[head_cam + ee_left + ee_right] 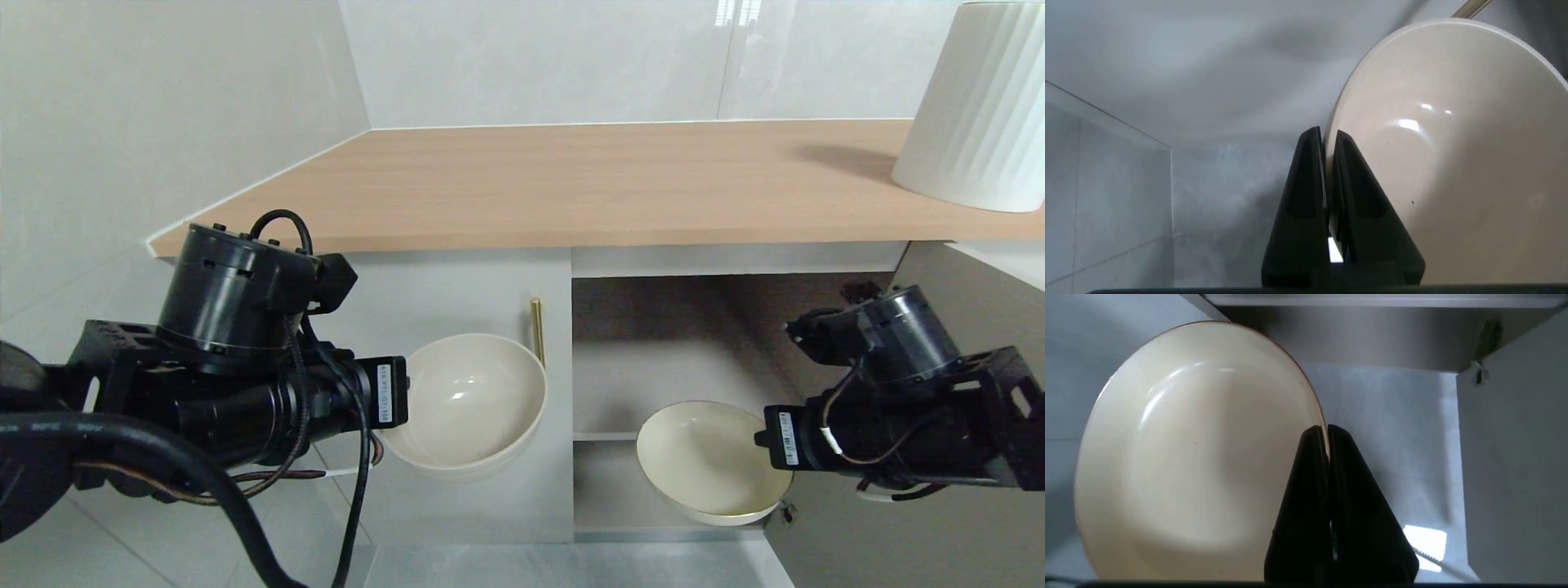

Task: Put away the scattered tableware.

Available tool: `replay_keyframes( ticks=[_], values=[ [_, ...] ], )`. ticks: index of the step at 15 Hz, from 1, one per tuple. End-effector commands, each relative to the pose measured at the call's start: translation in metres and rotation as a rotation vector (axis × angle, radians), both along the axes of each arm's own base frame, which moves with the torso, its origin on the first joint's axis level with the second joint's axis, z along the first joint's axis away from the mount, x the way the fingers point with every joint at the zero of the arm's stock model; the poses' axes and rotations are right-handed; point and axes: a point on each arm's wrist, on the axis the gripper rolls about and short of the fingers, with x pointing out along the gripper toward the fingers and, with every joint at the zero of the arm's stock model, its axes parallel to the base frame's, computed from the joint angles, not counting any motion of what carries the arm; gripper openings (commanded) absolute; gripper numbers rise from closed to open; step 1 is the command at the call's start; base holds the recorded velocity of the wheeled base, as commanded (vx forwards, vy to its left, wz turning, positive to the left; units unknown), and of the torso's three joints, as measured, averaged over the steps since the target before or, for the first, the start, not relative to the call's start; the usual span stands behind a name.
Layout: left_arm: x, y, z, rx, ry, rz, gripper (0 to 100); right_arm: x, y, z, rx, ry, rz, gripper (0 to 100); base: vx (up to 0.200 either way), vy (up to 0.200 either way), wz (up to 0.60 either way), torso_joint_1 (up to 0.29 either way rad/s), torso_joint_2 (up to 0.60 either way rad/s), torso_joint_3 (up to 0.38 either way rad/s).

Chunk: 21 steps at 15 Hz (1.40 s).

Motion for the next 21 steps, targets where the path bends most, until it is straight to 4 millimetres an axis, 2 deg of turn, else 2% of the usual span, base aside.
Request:
replay_keyframes(
  ticks=[1, 2, 4, 7, 9, 18, 21],
  values=[
    [0.001, -0.001, -0.001, 0.003, 0.005, -0.001, 0, 0.023, 0.015, -0.046, -0.081, 0.09, -0.01, 0, 0.0, 0.0, 0.0, 0.0, 0.0, 0.0],
    [0.001, -0.001, -0.002, 0.004, 0.006, 0.001, 0, 0.035, 0.021, -0.068, -0.099, 0.097, -0.022, 0, 0.0, 0.0, 0.0, 0.0, 0.0, 0.0],
    [0.001, -0.001, -0.002, 0.005, 0.005, 0.0, 0, 0.051, 0.03, -0.092, -0.094, 0.068, -0.033, 0, 0.0, 0.0, 0.0, 0.0, 0.0, 0.0],
    [0.002, -0.001, -0.002, 0.006, 0.007, 0.002, 0, 0.071, 0.037, -0.116, -0.087, -0.002, -0.069, 0, 0.0, 0.0, 0.0, 0.0, 0.0, 0.0],
    [0.002, -0.001, -0.003, 0.005, 0.008, 0.001, 0, 0.091, 0.035, -0.126, -0.102, -0.022, -0.122, 0, 0.0, 0.0, 0.0, 0.0, 0.0, 0.0],
    [0.002, -0.001, -0.003, 0.01, 0.01, 0.002, 0, 0.166, 0.015, -0.143, -0.051, -0.122, -0.4, 0, 0.0, 0.0, 0.0, 0.0, 0.0, 0.0],
    [0.002, -0.002, -0.004, 0.011, 0.011, -0.001, 0, 0.178, 0.014, -0.147, -0.05, -0.144, -0.448, 0, 0.0, 0.0, 0.0, 0.0, 0.0, 0.0]
  ],
)
